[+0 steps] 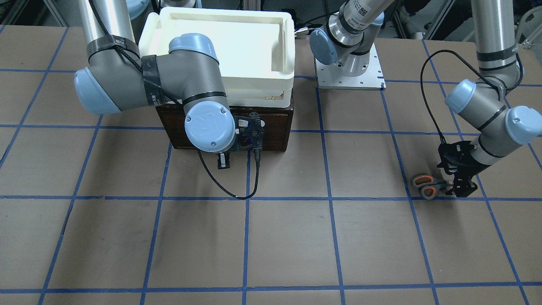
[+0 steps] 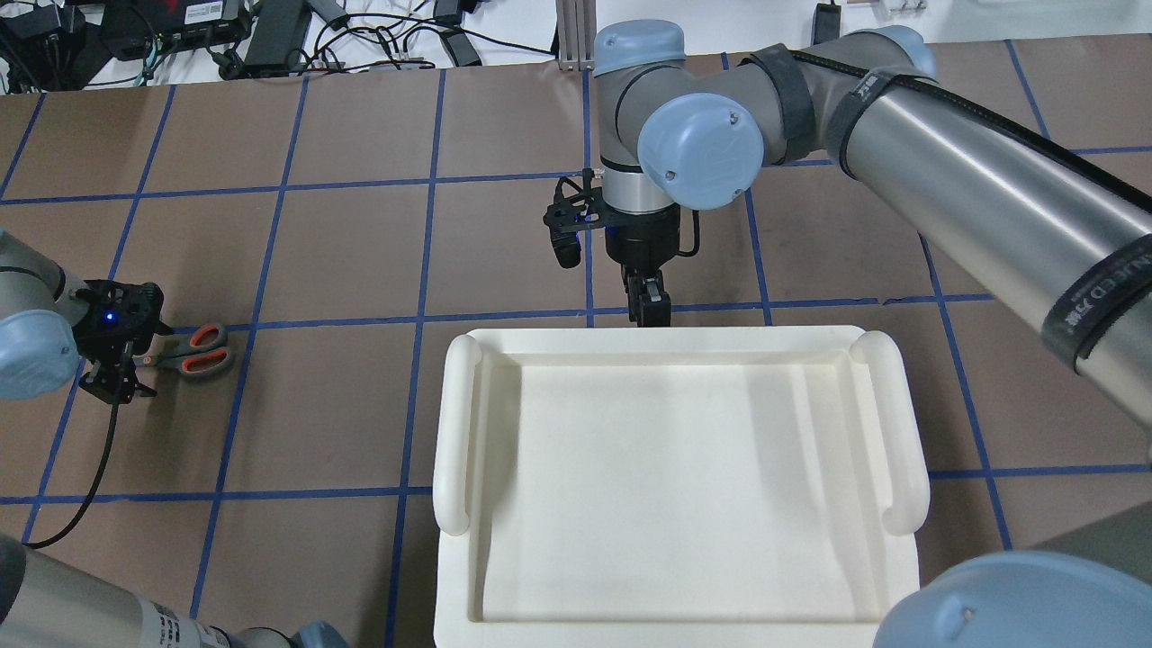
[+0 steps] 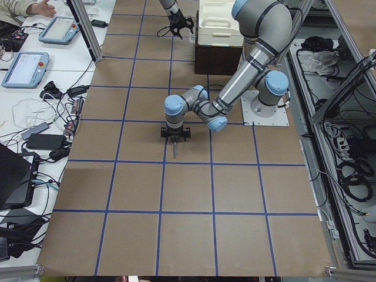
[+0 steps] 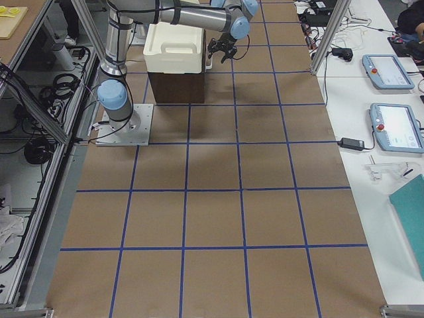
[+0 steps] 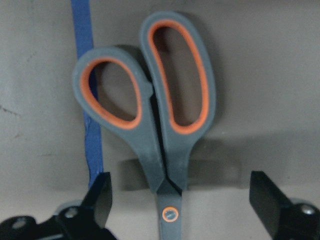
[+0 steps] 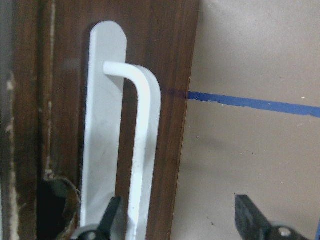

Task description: Place scissors in drawer with both arms

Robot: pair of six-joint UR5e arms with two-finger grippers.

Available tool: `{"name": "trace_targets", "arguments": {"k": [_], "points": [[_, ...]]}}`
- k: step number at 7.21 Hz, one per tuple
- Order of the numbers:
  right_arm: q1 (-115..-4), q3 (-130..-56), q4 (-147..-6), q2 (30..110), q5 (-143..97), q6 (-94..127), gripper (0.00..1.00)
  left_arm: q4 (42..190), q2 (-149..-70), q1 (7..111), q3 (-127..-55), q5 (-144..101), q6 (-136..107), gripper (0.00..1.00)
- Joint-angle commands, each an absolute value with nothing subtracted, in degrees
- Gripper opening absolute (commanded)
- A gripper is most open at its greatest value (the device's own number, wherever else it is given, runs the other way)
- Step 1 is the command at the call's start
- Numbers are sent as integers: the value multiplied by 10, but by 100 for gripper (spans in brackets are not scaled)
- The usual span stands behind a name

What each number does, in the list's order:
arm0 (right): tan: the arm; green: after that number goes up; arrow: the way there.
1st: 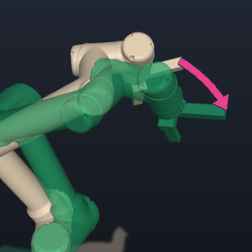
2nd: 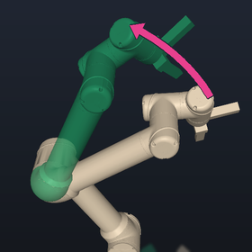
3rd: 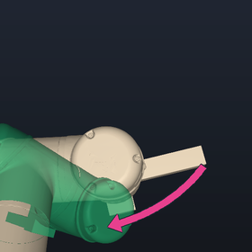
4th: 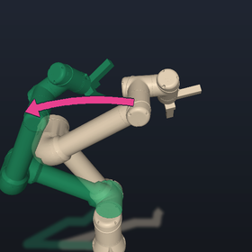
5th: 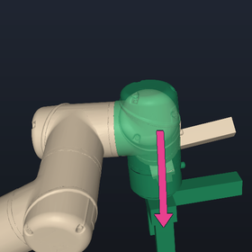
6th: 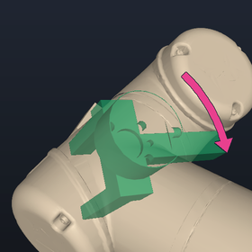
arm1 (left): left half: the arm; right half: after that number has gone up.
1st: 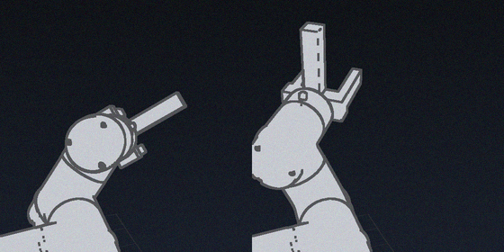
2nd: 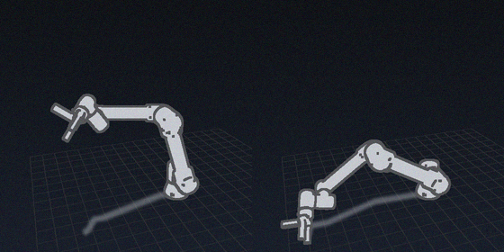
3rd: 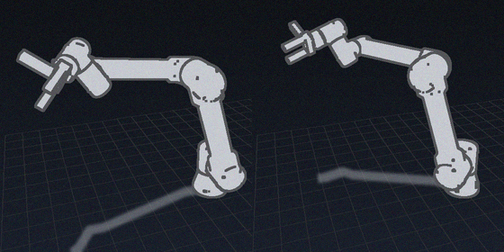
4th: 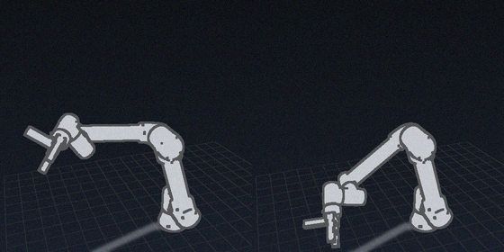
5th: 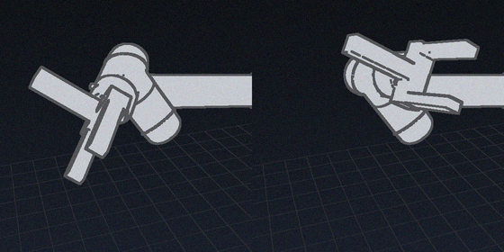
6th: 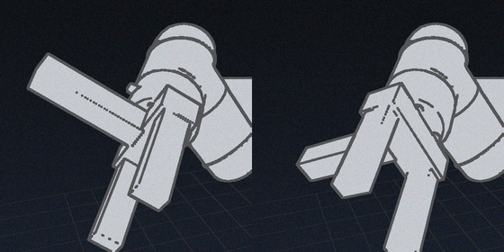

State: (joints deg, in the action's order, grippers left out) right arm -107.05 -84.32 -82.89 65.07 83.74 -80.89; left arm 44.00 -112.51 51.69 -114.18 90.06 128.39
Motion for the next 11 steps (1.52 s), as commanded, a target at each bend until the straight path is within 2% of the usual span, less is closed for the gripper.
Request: {"name": "trace_targets", "arguments": {"k": [1, 2, 5, 6, 9, 11], "points": [[-1071, -842, -839, 643, 838, -809, 71, 439, -1128, 526, -1140, 901, 1286, 87], [-1069, -835, -851, 637, 839, -809, 71, 439, -1132, 526, -1139, 901, 1286, 86], [-1049, -788, -867, 607, 848, -816, 69, 439, -1136, 526, -1136, 899, 1310, 48], [-1045, -766, -867, 594, 849, -817, 68, 439, -1137, 526, -1128, 901, 1318, 46], [-1040, -734, -870, 575, 849, -841, 64, 440, -1132, 528, -1127, 902, 1320, 12], [-1037, -708, -874, 563, 849, -855, 62, 440, -1128, 530, -1127, 903, 1320, 1]]}}
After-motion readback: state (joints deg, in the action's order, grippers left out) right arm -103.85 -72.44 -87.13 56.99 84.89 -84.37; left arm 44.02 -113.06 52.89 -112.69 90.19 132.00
